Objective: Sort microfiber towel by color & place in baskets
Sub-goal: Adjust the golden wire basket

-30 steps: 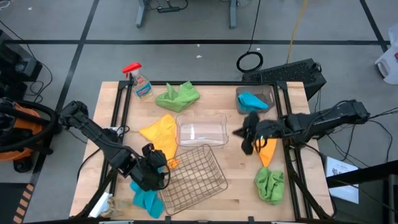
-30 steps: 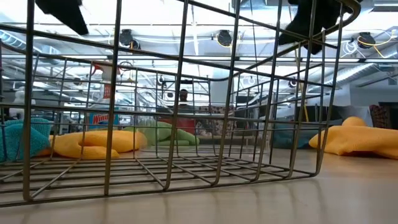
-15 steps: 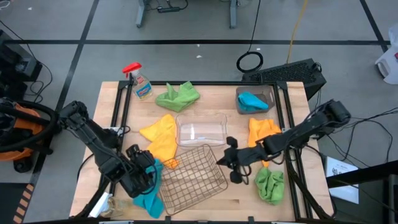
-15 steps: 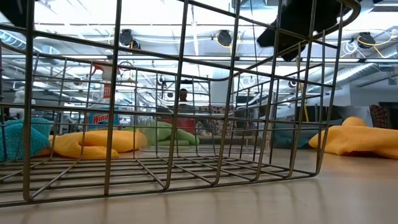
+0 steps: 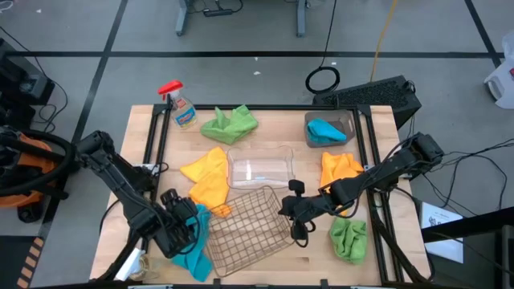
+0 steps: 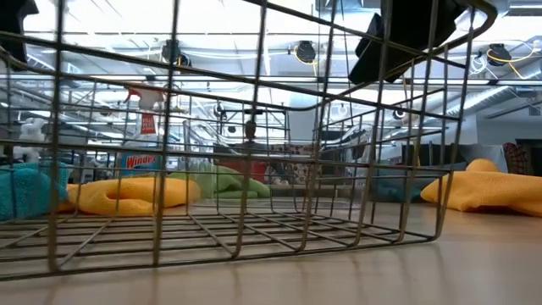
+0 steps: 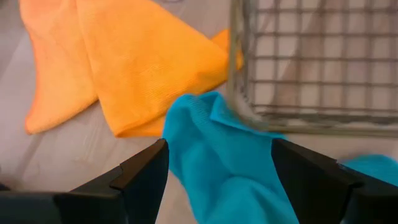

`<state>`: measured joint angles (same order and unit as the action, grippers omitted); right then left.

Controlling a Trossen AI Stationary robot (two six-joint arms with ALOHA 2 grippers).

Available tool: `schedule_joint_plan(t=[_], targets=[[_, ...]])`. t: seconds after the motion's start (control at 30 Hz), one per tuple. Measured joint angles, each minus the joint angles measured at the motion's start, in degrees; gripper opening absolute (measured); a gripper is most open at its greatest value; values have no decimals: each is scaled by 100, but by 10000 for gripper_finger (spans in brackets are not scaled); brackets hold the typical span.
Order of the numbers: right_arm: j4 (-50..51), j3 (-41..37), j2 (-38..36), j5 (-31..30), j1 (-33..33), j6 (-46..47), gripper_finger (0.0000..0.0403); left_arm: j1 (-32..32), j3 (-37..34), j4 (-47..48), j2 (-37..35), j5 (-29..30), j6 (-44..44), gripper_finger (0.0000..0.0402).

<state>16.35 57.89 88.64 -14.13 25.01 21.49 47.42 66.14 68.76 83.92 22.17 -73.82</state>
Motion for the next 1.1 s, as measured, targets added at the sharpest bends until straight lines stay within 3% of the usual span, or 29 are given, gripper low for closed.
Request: schedule_joint_plan(t=[0.57,1.1], targets=[[144,2,-2,-93,799,1161,0,-48,-443,-252,4,169,-87,285],[1077,-24,-273,-208,857,1394,0,-48,-443,-293,4,213,-87,285]])
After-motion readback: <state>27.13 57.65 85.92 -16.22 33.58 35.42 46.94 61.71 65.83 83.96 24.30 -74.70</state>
